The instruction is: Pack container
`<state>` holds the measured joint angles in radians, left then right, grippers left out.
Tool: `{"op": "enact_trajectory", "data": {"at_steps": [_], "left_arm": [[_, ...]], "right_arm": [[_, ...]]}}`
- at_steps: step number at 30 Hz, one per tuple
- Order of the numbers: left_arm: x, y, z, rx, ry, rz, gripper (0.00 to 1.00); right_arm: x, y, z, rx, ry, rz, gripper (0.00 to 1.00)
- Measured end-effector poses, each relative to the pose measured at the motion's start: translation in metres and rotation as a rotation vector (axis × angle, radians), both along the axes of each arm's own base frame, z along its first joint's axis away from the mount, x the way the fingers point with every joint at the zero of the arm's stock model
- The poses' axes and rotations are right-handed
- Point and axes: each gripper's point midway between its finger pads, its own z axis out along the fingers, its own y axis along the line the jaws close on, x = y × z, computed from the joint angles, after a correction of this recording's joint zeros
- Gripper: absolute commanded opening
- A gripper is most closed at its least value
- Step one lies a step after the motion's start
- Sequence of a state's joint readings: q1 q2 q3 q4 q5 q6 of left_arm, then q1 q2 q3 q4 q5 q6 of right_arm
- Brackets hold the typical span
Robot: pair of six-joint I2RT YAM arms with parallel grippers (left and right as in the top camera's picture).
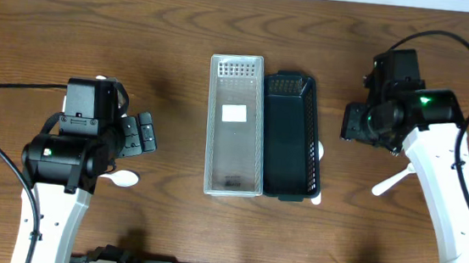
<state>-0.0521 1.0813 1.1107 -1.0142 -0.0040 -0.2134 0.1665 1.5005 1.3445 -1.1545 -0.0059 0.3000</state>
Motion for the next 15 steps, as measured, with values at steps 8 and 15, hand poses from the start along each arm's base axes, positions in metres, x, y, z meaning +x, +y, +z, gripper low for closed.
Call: {"op": "enact_trajectory", "data": {"at_steps": [8,15], "left_arm": [[0.0,0.0,0.0,0.0,0.0,0.0,0.98],[0.0,0.0,0.0,0.0,0.0,0.0,0.98]], "right_arm": [[-0.018,-0.004,-0.037,-0.021,0.082,0.004,0.54],[-0.026,0.0,-0.064,0.004,0.107,0.012,0.43]]}}
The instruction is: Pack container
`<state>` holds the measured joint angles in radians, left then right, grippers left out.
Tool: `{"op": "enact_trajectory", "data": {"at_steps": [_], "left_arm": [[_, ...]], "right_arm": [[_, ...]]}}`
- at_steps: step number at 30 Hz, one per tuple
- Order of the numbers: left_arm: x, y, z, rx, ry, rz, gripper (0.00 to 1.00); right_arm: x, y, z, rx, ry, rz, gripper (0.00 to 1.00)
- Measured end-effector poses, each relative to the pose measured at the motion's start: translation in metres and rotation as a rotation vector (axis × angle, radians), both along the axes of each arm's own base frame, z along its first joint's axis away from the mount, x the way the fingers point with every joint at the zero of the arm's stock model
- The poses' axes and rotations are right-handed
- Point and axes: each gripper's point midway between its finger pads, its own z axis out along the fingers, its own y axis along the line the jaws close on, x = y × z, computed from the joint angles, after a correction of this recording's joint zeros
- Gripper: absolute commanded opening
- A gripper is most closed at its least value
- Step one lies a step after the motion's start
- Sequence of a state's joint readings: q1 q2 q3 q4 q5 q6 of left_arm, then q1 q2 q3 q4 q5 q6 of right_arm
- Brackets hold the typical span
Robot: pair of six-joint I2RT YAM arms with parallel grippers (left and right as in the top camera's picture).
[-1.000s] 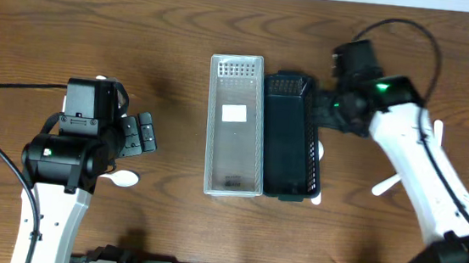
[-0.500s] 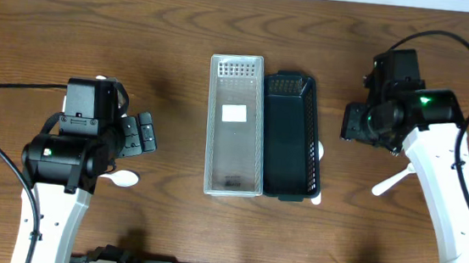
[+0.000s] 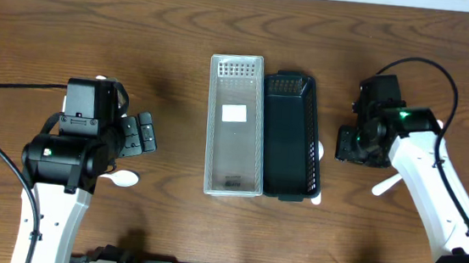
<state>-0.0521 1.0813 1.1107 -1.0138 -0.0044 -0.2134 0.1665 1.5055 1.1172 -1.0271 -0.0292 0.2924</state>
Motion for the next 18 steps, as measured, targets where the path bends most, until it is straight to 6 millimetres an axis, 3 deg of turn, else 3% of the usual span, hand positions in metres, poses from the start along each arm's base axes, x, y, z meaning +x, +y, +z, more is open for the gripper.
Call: {"op": "enact_trajectory", "data": {"at_steps": [5,10,18], "left_arm": [[0.0,0.0,0.0,0.0,0.0,0.0,0.98],[0.0,0.0,0.0,0.0,0.0,0.0,0.98],[0.0,0.0,0.0,0.0,0.0,0.0,0.98]], "right_arm": [[-0.004,0.004,-0.015,0.022,0.013,0.005,0.37],[-0.012,0.005,-0.03,0.036,0.032,0.015,0.2],[-0.008,0.017,-0.033,0.092,0.01,0.032,0.16]]}}
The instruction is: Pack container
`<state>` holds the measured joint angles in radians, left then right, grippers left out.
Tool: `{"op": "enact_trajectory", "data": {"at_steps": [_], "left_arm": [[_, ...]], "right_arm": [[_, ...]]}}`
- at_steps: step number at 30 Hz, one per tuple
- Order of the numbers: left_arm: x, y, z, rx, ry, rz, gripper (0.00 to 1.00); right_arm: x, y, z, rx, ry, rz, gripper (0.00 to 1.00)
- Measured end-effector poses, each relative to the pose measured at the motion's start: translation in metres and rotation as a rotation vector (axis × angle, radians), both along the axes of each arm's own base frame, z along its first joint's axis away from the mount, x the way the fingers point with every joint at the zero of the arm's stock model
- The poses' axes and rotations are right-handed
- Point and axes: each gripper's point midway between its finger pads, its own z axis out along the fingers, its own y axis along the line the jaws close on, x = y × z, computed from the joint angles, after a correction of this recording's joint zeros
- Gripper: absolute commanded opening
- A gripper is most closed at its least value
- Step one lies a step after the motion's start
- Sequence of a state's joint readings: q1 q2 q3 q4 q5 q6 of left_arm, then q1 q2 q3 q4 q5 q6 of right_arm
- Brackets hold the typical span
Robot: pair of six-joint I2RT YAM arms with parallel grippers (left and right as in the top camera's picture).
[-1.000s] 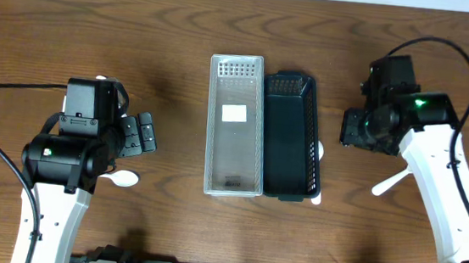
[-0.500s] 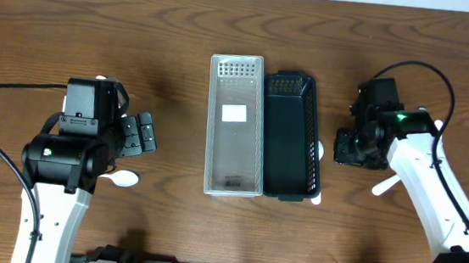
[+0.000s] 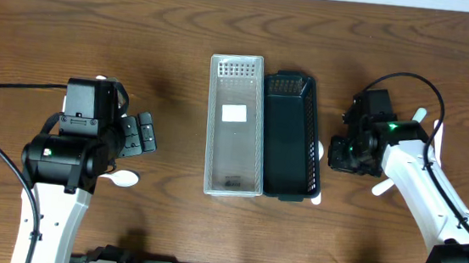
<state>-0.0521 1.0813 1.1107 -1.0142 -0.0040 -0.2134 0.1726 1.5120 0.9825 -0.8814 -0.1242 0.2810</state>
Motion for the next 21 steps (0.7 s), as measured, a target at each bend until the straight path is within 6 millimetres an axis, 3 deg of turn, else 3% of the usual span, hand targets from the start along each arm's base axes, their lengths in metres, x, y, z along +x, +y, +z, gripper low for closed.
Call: {"op": "enact_trajectory", "data": {"at_steps": [9,21], "left_arm": [[0.0,0.0,0.0,0.0,0.0,0.0,0.98],[0.0,0.0,0.0,0.0,0.0,0.0,0.98]], "right_arm": [[-0.004,0.029,0.002,0.062,-0.005,0.09,0.16],[0.0,0.042,0.005,0.105,-0.034,0.123,0.15]]}}
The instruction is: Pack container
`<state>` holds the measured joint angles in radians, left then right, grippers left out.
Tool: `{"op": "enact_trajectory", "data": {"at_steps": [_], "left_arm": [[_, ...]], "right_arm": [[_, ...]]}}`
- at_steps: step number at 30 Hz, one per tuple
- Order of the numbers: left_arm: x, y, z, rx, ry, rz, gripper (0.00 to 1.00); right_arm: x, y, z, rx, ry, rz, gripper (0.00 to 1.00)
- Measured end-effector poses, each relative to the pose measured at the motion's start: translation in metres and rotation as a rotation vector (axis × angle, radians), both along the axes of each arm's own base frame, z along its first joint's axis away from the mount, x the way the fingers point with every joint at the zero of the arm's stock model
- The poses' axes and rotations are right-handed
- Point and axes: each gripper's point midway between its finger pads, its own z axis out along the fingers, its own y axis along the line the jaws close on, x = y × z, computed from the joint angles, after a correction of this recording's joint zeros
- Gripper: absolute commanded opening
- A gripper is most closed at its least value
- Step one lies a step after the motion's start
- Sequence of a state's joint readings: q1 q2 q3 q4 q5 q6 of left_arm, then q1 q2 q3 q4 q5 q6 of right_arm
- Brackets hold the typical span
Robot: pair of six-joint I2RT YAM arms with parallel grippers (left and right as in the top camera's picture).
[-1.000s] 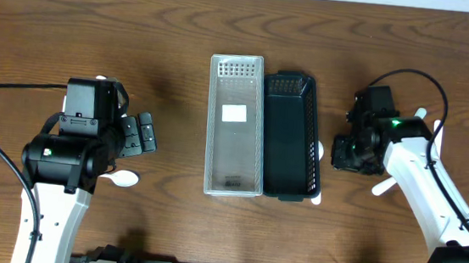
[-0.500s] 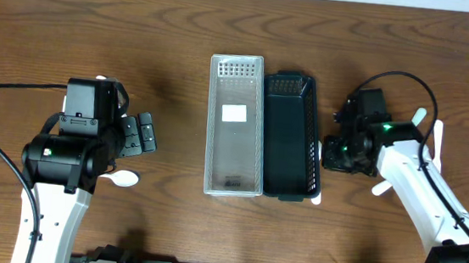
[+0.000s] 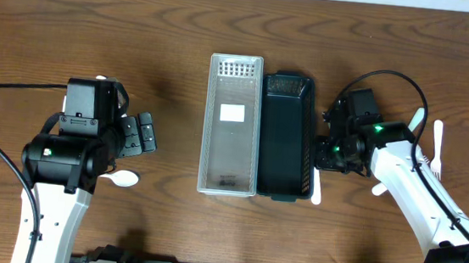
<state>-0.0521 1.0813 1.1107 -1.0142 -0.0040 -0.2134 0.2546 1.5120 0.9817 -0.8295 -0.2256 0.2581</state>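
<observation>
A clear grey container (image 3: 233, 125) and a dark slatted basket (image 3: 285, 136) lie side by side mid-table, both empty. My right gripper (image 3: 325, 150) is low against the basket's right wall, over a white utensil (image 3: 315, 190) whose end shows below it. How its jaws stand is hidden. My left gripper (image 3: 141, 133) hangs open and empty at the left, just above a white spoon (image 3: 121, 177).
More white utensils lie on the right: one (image 3: 436, 145) beyond the right arm, another (image 3: 417, 120) by it, and one (image 3: 380, 185) under the forearm. Cables trail from both arms.
My right gripper has moved left and now touches the basket's right side. Both containers sit slightly further left than before. The left arm has not moved.
My right gripper started well right of the basket, near the upper right. At each later moment it was lower and nearer the basket, and now it rests against it, over the white utensil there. The left arm stayed put throughout.
</observation>
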Motion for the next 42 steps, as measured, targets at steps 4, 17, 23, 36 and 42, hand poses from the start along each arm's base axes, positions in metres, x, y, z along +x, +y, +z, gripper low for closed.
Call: {"op": "enact_trajectory", "data": {"at_steps": [4,17,23,36,42], "left_arm": [[0.0,0.0,0.0,0.0,0.0,0.0,0.98],[0.0,0.0,0.0,0.0,0.0,0.0,0.98],[0.0,0.0,0.0,0.0,0.0,0.0,0.98],[0.0,0.0,0.0,0.0,0.0,0.0,0.98],[0.0,0.0,0.0,0.0,0.0,0.0,0.98]], "right_arm": [[0.003,0.005,0.002,0.025,-0.012,0.005,0.15],[0.009,0.007,0.004,0.037,-0.039,0.006,0.17],[0.013,-0.003,0.002,-0.015,-0.05,-0.029,0.33],[0.018,-0.021,-0.004,-0.117,-0.062,-0.084,0.56],[0.021,-0.026,-0.016,-0.157,-0.044,-0.089,0.57]]}}
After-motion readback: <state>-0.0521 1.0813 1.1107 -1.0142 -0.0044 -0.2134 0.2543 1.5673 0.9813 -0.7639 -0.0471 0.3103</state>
